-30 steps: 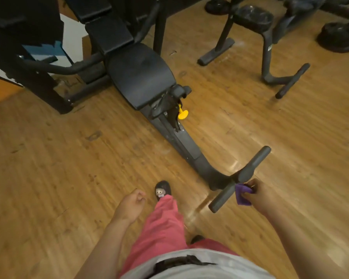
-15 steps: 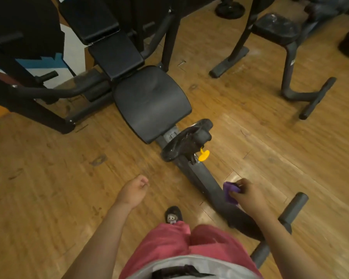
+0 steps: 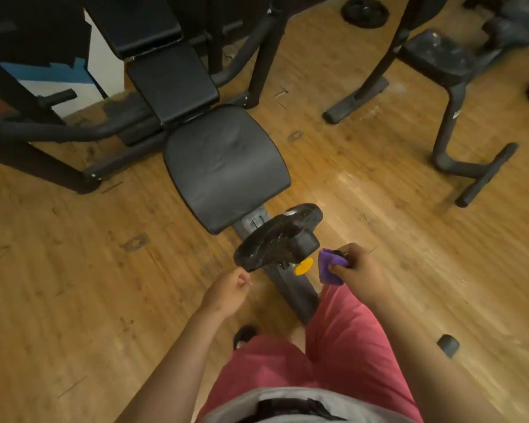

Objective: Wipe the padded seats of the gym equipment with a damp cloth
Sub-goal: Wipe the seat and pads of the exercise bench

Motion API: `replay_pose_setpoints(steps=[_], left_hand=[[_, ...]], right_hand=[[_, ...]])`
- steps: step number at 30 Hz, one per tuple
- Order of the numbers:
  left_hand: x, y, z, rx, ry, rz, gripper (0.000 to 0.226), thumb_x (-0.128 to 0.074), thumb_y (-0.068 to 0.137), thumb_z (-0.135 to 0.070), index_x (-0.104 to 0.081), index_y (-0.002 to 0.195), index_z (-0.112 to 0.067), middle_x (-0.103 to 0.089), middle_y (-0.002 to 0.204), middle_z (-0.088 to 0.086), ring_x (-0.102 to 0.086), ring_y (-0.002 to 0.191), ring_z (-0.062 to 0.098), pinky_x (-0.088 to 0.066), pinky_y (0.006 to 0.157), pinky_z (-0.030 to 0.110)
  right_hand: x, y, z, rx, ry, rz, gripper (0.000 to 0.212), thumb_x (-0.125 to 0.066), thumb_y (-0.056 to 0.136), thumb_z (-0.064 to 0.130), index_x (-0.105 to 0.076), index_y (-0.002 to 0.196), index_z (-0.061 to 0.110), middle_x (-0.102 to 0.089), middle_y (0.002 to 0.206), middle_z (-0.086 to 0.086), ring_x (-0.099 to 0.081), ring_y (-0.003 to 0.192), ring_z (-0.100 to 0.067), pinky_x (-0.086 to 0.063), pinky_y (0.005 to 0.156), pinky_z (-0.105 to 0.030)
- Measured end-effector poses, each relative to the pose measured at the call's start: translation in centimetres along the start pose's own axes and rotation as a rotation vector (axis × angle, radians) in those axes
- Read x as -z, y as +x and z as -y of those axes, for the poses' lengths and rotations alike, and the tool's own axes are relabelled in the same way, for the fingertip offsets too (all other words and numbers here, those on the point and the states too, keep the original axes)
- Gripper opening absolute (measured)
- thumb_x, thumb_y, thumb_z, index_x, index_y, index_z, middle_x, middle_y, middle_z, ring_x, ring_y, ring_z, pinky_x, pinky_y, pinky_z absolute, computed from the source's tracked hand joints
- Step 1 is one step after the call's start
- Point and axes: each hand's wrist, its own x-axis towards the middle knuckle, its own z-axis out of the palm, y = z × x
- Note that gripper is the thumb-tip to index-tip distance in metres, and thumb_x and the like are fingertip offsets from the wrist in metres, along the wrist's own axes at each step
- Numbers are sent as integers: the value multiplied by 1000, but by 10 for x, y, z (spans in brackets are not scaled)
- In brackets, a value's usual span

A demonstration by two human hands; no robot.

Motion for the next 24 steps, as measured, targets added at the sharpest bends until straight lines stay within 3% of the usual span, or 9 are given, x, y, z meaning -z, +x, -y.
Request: replay_pose_setpoints(steps=[3, 6, 9, 13, 17, 21, 24], left_hand=[[-9, 19, -24, 25, -59, -59, 15, -52, 96, -25, -59, 108, -20, -64, 101, -2, -62, 96, 17, -51, 87, 37], [-22, 40, -49, 8, -97, -193, 23, -52, 96, -26, -56, 118, -20, -63, 106, -3, -62, 97, 15, -51, 89, 38], [-49, 57, -71, 23, -193, -442, 39, -55, 95, -30, -51, 131, -16, -54, 126, 0, -58, 110, 19, -45, 98, 31], [-103, 66, -113, 104, -113, -765, 66, -39, 89, -55, -43, 141, -15, -36, 146, 2, -46, 129, 28, -40, 107, 45], [-129, 82, -150, 212, -136, -907, 64, -30, 95, -49, -40, 143, -9, -31, 152, 8, -28, 141, 28, -28, 114, 48], [-123, 117, -155, 391, -284, -1022, 65, -26, 93, -45, -43, 139, -3, -39, 146, 14, -34, 136, 30, -29, 113, 45], [-119, 144, -154, 554, -413, -1020, 55, -39, 94, -40, -49, 132, -1, -47, 139, 16, -40, 130, 33, -30, 107, 41]], right_hand=[[10, 29, 0, 76, -44, 16, 12, -68, 80, 8, -62, 85, 17, -60, 73, 10, -56, 69, -10, -40, 58, -19], [19, 71, -2, 145, -81, 123, 12, -69, 80, 9, -63, 89, 15, -65, 80, 2, -61, 76, -18, -47, 68, -32], [35, 121, -3, 258, -158, 274, 16, -68, 81, 10, -65, 97, 12, -68, 87, -2, -63, 83, -20, -48, 74, -36], [61, 174, -7, 374, -281, 448, 16, -65, 82, 11, -63, 98, 13, -69, 90, -5, -63, 84, -22, -48, 74, -38], [60, 197, -15, 378, -251, 536, 15, -67, 80, 12, -61, 91, 21, -68, 88, -3, -64, 84, -23, -50, 77, -43], [31, 200, -20, 380, -132, 578, 18, -66, 83, 7, -57, 88, 23, -61, 82, 5, -59, 83, -18, -46, 77, -33], [8, 194, -33, 360, -59, 619, 17, -62, 87, 8, -60, 102, 15, -64, 91, 1, -60, 87, -18, -46, 78, -30]])
